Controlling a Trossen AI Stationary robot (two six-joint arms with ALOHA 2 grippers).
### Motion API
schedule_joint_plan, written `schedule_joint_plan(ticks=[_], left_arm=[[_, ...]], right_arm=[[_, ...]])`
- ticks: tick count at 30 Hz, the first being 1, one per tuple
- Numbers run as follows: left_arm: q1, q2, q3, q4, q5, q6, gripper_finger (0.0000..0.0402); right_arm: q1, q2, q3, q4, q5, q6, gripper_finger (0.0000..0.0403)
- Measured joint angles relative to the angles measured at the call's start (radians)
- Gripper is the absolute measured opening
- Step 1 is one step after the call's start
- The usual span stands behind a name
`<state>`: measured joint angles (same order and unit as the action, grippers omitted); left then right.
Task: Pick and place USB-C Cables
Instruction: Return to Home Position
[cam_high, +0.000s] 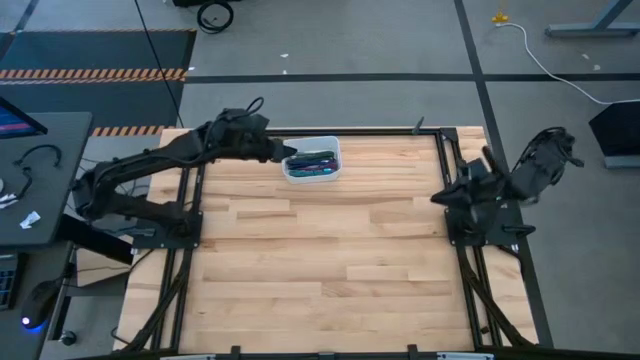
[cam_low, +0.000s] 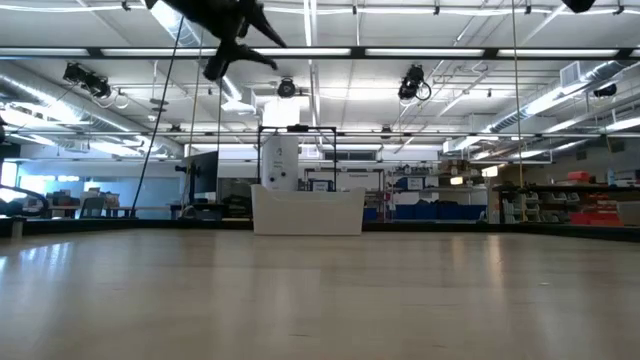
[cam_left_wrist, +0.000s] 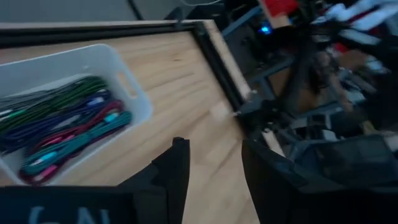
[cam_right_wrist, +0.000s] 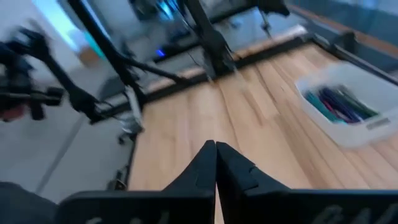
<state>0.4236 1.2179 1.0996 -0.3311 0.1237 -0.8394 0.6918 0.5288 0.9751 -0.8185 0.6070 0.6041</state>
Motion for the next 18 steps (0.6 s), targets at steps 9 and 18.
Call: schedule_joint_plan(ticks=[9, 18], left_arm=[[-0.129, -0.073, 0.000, 0.031, -0.041, -0.002, 0.0144], [-0.267, -0.090, -0.001, 0.060, -0.117, -0.071, 0.0143]], right_arm=[[0.000, -0.364, -0.297, 0.233, -0.016, -0.158, 0.0002], [0.000, -0.515, -0.472, 0.359, -0.086, -0.283, 0.0001]])
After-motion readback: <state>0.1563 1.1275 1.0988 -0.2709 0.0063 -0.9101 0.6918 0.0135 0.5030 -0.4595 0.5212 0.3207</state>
